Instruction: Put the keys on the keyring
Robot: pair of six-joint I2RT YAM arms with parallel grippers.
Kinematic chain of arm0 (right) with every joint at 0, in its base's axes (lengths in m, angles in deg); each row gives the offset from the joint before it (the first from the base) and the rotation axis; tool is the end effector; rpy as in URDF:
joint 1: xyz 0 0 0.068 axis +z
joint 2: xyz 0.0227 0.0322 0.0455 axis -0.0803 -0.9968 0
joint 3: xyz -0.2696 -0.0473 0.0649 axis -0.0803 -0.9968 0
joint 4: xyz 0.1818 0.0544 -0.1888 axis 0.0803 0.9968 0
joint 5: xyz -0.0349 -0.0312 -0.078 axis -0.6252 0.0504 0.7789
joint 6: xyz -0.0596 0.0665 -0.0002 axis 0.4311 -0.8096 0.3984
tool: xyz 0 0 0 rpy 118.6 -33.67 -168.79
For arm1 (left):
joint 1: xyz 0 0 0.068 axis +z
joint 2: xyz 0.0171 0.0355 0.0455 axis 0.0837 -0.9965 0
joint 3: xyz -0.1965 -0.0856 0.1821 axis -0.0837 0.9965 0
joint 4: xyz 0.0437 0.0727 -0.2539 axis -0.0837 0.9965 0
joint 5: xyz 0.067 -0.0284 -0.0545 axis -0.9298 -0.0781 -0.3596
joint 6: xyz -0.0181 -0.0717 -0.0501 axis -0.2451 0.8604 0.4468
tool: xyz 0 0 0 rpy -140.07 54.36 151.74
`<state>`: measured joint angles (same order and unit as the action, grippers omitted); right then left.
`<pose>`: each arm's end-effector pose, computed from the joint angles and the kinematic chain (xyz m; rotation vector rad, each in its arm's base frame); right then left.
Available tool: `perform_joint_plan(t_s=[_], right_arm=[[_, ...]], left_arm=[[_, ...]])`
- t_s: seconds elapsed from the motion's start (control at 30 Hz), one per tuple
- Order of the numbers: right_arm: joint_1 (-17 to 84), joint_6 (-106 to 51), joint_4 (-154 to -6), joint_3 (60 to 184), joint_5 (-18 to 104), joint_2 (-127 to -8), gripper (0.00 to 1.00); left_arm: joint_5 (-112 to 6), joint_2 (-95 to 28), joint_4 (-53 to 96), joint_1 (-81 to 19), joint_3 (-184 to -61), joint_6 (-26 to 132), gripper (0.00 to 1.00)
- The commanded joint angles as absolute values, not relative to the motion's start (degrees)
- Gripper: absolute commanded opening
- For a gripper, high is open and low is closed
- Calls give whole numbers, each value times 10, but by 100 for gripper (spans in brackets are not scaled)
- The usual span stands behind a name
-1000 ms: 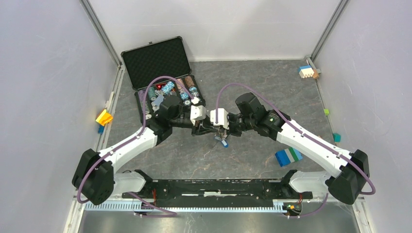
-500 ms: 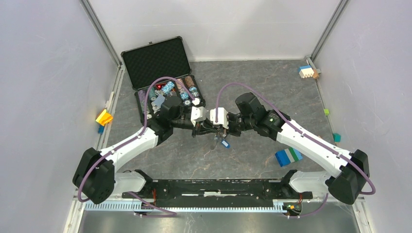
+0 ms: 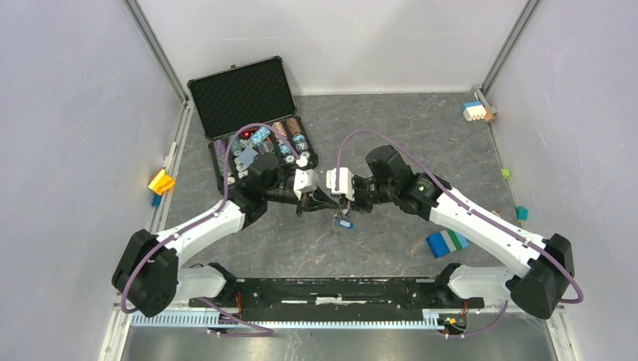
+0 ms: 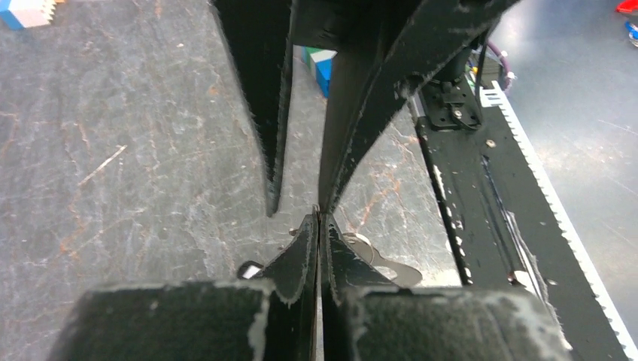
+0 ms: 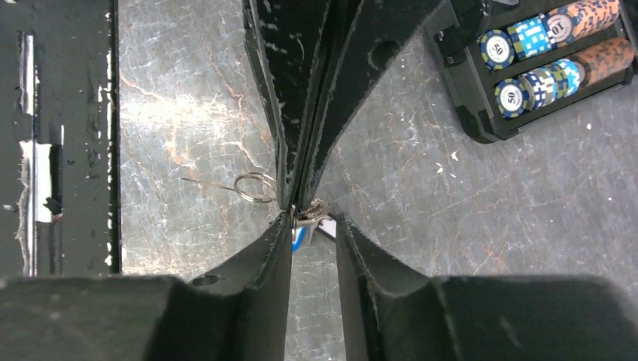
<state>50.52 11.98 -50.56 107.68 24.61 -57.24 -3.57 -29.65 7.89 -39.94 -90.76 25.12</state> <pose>0.1842 0.2403 0.2936 -1.6157 1.5863 0.6341 0.2000 -0.2232 0.2615 1.3952 1.2339 -1.1475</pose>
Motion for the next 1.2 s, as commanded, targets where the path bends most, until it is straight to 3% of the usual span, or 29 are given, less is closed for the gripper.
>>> perform_joint_plan(t_s=[0.0, 0.1, 0.3, 0.83, 1.17], right_arm=[[503, 114, -568, 1033, 232, -524, 38], [498, 112, -594, 998, 213, -495, 45], [479, 102, -618, 970, 153, -479, 46], [471, 120, -590, 983, 59, -503, 38], [469, 114, -600, 981, 84, -516, 15]], left_arm=[[15, -266, 31, -398, -887, 267, 2], [28, -256, 23, -397, -882, 277, 2], [40, -254, -22, -397, -872, 312, 2], [34, -255, -27, -396, -871, 317, 2], [41, -253, -28, -396, -868, 320, 2]])
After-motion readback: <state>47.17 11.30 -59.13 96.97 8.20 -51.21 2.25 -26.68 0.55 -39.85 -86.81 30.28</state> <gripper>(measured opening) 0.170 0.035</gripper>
